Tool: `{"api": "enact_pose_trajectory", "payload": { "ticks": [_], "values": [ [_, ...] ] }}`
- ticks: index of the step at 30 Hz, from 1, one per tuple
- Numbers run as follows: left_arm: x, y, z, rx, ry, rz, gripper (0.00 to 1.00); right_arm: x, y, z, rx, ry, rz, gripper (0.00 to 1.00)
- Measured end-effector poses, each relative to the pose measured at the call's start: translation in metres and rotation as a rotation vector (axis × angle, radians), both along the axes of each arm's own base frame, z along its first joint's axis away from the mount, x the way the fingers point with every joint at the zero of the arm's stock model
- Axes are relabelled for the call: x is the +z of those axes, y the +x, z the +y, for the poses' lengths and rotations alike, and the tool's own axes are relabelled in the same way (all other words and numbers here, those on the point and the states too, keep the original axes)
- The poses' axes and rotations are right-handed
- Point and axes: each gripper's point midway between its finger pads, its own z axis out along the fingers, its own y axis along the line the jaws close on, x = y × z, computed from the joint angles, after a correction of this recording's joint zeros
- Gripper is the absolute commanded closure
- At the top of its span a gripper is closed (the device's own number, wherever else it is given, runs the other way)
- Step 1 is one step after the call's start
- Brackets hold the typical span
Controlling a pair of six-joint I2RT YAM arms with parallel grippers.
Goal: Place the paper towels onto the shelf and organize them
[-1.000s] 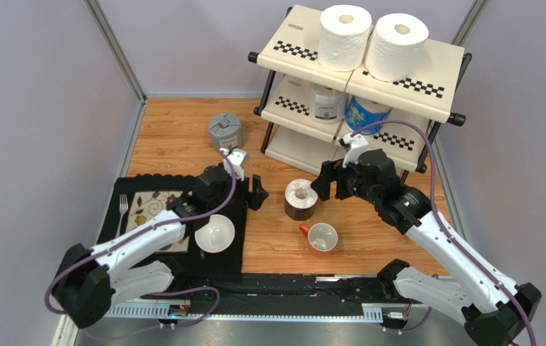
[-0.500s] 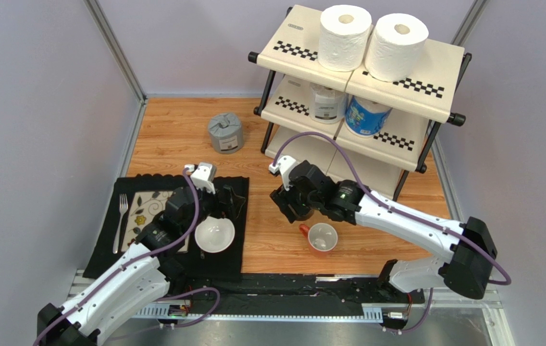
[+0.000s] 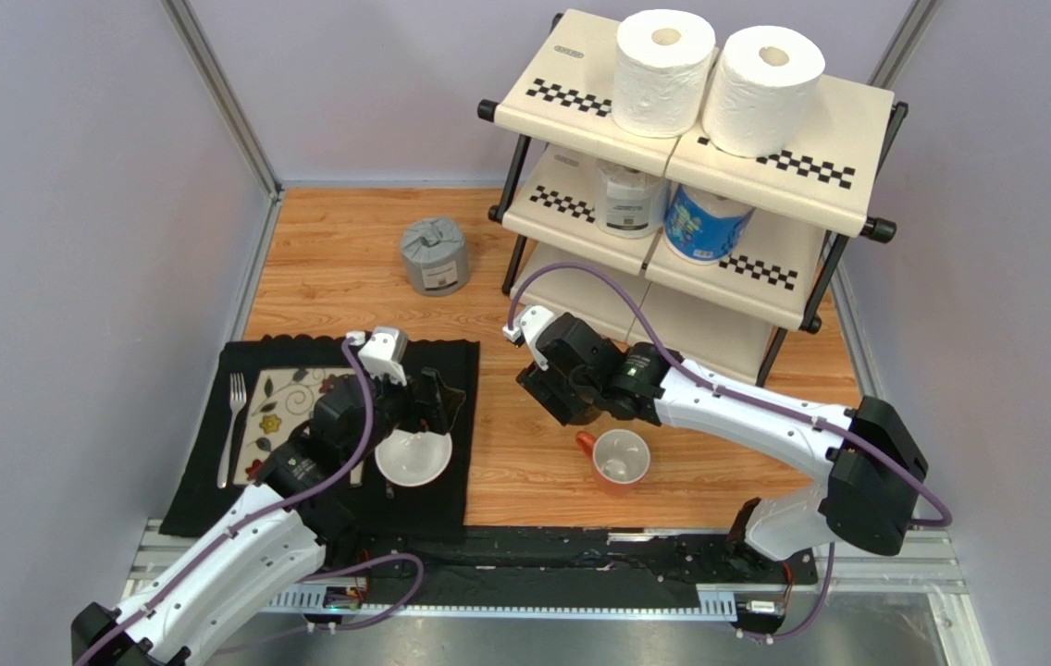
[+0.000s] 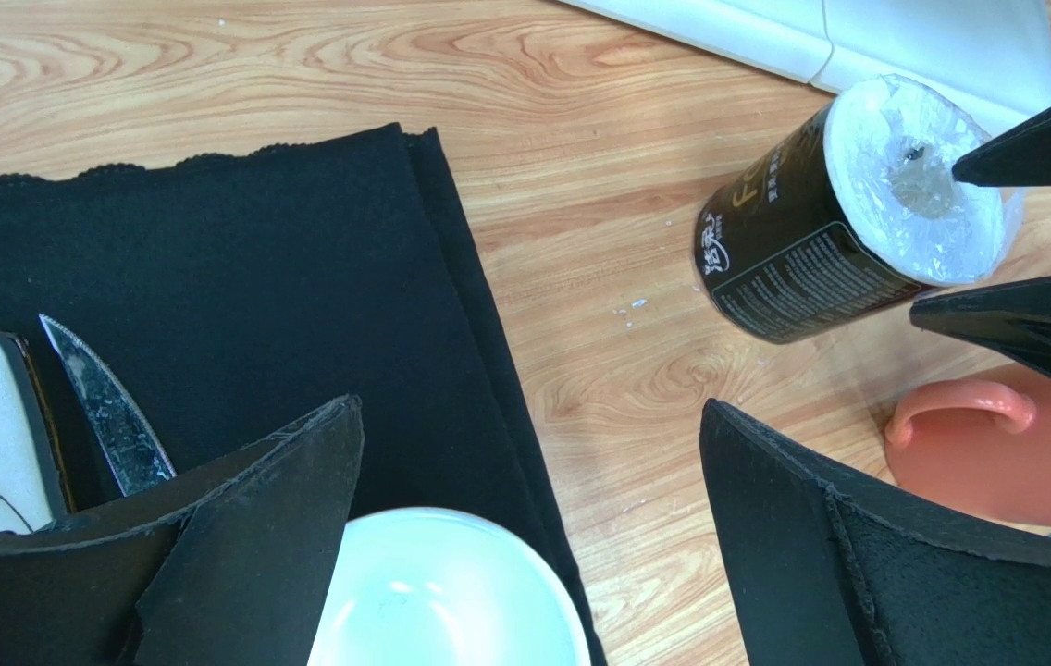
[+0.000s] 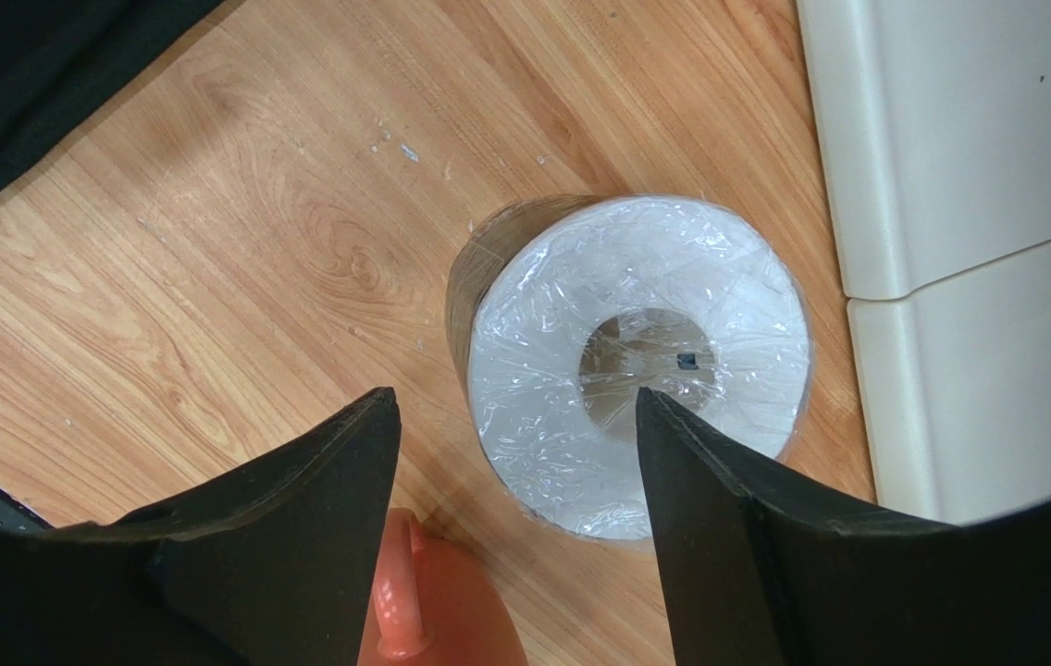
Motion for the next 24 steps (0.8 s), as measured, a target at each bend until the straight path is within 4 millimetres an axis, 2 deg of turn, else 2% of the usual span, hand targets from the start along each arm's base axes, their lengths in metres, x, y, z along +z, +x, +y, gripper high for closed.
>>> {"api": "enact_pose_trajectory", "payload": {
  "ticks": [16,24],
  "values": [
    [-0.005,-0.004,-0.005,-0.019,-0.021,0.036,0.01,-0.024,-0.002,0.009,0.043,-0.055,0.068,0.47],
    [0.000,-0.007,-0.005,-0.031,-0.011,0.045,0.01,-0.033,-0.003,0.006,0.041,-0.101,0.090,0.48]
  ]
}}
